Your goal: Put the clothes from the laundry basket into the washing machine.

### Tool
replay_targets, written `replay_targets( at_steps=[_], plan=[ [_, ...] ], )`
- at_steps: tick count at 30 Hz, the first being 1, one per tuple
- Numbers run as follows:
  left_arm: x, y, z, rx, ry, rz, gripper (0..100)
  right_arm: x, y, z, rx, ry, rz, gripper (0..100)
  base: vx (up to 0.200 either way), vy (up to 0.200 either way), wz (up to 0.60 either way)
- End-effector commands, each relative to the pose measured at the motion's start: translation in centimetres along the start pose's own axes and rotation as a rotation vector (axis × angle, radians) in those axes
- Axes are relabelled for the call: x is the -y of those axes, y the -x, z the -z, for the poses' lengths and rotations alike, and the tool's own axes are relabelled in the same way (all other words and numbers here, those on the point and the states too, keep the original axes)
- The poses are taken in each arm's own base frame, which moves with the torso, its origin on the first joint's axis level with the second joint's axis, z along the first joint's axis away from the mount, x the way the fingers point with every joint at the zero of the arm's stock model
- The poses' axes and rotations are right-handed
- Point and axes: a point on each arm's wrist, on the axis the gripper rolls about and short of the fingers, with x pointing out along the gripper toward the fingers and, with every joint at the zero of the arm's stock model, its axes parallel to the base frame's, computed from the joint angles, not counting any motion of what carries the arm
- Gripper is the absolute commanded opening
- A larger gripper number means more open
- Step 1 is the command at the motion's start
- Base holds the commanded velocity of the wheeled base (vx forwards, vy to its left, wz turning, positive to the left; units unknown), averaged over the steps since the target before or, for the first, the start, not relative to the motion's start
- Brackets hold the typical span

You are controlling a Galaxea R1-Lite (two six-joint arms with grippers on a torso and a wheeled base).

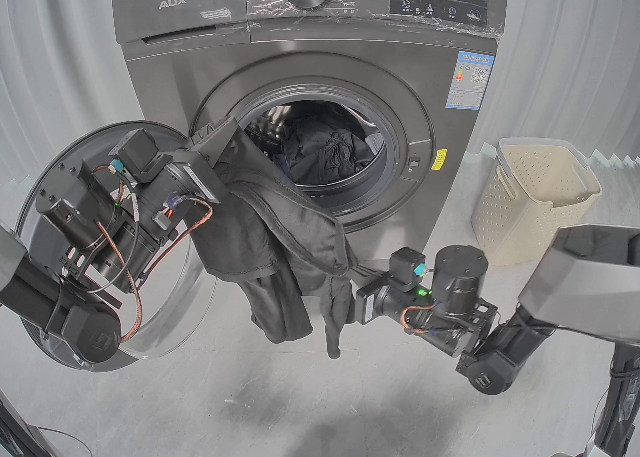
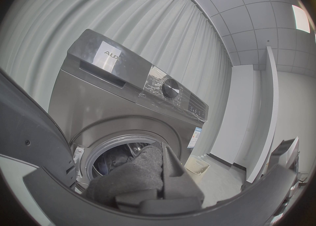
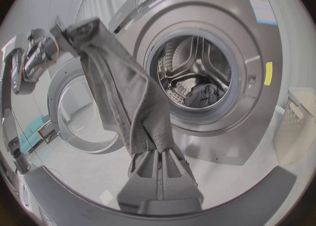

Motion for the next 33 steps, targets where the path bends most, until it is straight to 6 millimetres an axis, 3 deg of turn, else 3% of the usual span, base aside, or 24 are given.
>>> replay_targets(
  at_steps=[1, 3, 4, 11, 24, 29, 33],
  plan=[
    [-0.3, 0.6, -0.1, -0.01, -0.007, -0.01, 0, 1.9, 3.8, -5.8, 0.138, 0.009, 0.038, 0, 0.0, 0.0, 0.0],
    [-0.3, 0.7, -0.1, -0.011, -0.008, -0.009, 0, 2.2, 4.2, -6.6, 0.163, 0.006, 0.045, 0, 0.0, 0.0, 0.0],
    [-0.2, 1.0, -0.2, -0.012, -0.01, -0.005, 0, 2.7, 5.4, -7.9, 0.198, 0.002, 0.061, 0, 0.0, 0.0, 0.0],
    [0.4, 2.0, -0.7, -0.015, -0.009, 0.005, 0, 4.3, 9.3, -10.1, 0.281, -0.023, 0.117, 0, 0.0, 0.0, 0.0],
    [0.2, 2.4, -0.9, -0.016, -0.029, -0.002, 0, 6.9, 9.3, -13.2, 0.443, -0.022, 0.203, 0, 0.0, 0.0, 0.0],
    [0.3, 2.6, -1.3, -0.005, -0.052, 0.001, 0, 6.7, 9.3, -15.3, 0.523, -0.021, 0.207, 0, 0.0, 0.0, 0.0],
    [0.3, 2.6, -1.4, -0.005, -0.058, -0.001, 0, 6.3, 9.4, -15.8, 0.544, -0.032, 0.219, 0, 0.0, 0.0, 0.0]
  ],
)
